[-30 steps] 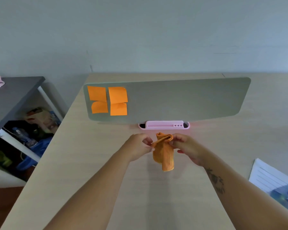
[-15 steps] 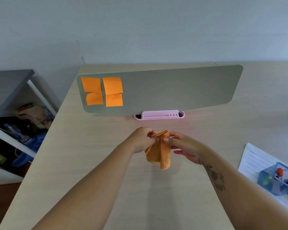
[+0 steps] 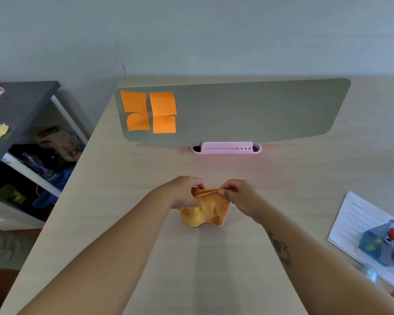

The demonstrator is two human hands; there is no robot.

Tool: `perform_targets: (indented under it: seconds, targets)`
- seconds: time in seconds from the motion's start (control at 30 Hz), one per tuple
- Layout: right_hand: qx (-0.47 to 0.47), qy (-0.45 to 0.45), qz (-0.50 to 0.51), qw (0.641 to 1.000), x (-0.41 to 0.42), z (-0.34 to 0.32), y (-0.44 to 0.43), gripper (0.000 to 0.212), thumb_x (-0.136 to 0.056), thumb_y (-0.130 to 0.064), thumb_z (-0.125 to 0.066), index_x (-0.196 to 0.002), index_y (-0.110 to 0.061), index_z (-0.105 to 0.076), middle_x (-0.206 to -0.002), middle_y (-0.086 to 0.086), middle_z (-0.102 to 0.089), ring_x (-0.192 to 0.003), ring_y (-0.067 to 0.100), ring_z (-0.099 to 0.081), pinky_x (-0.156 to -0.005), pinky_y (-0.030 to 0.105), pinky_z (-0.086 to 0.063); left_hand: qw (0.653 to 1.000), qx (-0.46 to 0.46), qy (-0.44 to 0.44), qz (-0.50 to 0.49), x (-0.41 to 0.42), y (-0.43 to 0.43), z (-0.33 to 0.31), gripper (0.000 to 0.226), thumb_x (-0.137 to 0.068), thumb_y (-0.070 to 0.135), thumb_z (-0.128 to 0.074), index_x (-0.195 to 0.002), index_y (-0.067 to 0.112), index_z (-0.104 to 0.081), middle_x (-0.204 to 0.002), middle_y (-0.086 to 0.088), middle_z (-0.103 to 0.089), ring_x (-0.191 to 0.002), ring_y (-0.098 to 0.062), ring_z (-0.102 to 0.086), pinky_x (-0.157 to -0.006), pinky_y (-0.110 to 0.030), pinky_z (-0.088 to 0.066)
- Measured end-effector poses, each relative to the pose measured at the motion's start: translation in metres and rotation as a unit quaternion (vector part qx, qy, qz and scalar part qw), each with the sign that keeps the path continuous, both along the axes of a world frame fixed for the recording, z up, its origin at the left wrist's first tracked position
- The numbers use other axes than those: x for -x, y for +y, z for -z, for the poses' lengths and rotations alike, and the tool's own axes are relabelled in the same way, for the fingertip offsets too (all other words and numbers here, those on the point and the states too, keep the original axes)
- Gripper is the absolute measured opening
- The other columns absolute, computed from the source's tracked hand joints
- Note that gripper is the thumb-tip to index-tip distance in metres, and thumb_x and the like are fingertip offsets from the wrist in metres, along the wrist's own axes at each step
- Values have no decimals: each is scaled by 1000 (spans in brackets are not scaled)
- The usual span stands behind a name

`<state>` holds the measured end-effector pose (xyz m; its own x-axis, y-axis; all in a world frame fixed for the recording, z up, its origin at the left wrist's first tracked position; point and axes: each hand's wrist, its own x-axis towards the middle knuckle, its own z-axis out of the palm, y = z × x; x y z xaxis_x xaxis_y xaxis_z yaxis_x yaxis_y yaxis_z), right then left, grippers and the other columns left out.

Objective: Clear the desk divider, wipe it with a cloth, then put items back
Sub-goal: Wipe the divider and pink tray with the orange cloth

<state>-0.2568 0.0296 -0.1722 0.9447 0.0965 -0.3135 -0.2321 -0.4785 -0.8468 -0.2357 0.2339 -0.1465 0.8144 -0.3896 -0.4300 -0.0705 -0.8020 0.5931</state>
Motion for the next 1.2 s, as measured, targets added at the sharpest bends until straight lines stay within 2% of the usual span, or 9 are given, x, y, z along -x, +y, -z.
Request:
perform_targets:
  seconds: [0.17, 0.3, 0.5, 0.57, 0.67, 0.73, 0.8, 0.93, 1.2]
  targets:
    - [65, 36, -64, 995, 1, 4, 2, 9, -91, -22, -64, -88, -15, -70, -87, 2, -65, -79, 15, -56, -76, 30, -50, 997, -77, 11, 12, 20, 33, 23, 18, -78, 23, -66, -71, 30, -51, -86, 4, -53, -83, -17, -47, -65, -26, -40]
    - [-37, 98, -34, 994, 0, 3, -1, 15, -94, -24, -60, -93, -12, -69, -89, 6, -66, -77, 15, -62, -77, 32, -58, 965, 145, 74, -205, 31, 46, 29, 17, -84, 16, -65, -73, 18, -53, -71, 0, -44, -67, -16, -39, -61, -28, -30]
    - [-195, 268, -58, 942, 0, 10, 7, 15, -96, -25, -59, -94, -12, -67, -77, 1, -64, -63, 15, -60, -58, 27, -55, 880, 301, 103, -351, 52, 66, 38, 28, -74, 40, -74, -78, 20, -55, -76, 0, -56, -68, -14, -52, -64, -31, -44]
    - [-150, 254, -38, 955, 3, 22, 15, 15, -96, -23, -59, -98, -11, -67, -82, 3, -64, -64, 15, -61, -59, 27, -54, 886, 256, 80, -378, 60, 75, 54, 29, -79, 38, -77, -86, 18, -57, -81, 0, -64, -66, -12, -60, -58, -29, -49]
    - [68, 146, -2, 987, 23, 52, 30, 35, -94, -26, -59, -128, -18, -56, -114, 8, -58, -94, 22, -59, -77, 31, -52, 915, 117, 5, -387, 80, 80, 84, 39, -83, 33, -74, -114, 21, -53, -112, -1, -65, -99, -21, -64, -83, -42, -56]
    - [253, 30, -85, 963, 47, 70, 30, 62, -89, -45, -63, -144, -31, -38, -144, 2, -36, -126, 27, -40, -99, 39, -41, 953, 10, -68, -295, 99, 78, 103, 57, -82, 43, -71, -131, 28, -46, -133, 6, -54, -123, -19, -48, -99, -42, -46]
    - [330, -34, -179, 926, 69, 85, 21, 83, -79, -65, -61, -148, -39, -24, -158, -6, -13, -144, 27, -15, -114, 44, -24, 978, -43, -120, -166, 114, 74, 116, 69, -82, 55, -65, -142, 38, -36, -152, 14, -36, -139, -19, -29, -110, -42, -35]
    - [423, -21, -274, 864, 89, 113, 4, 107, -70, -85, -45, -151, -39, 8, -161, -6, 14, -147, 30, 17, -118, 51, 7, 986, -144, -88, -10, 126, 65, 141, 86, -81, 74, -47, -151, 45, -7, -161, 20, 5, -149, -23, 3, -121, -46, -5]
    - [418, -55, -313, 851, 78, 119, 42, 114, -67, -87, -45, -150, -35, 14, -159, 5, 24, -144, 33, 26, -118, 52, 8, 968, -225, -110, 0, 138, 107, 151, 91, -78, 84, -34, -152, 45, 3, -160, 20, 13, -150, -28, 5, -119, -51, 0]
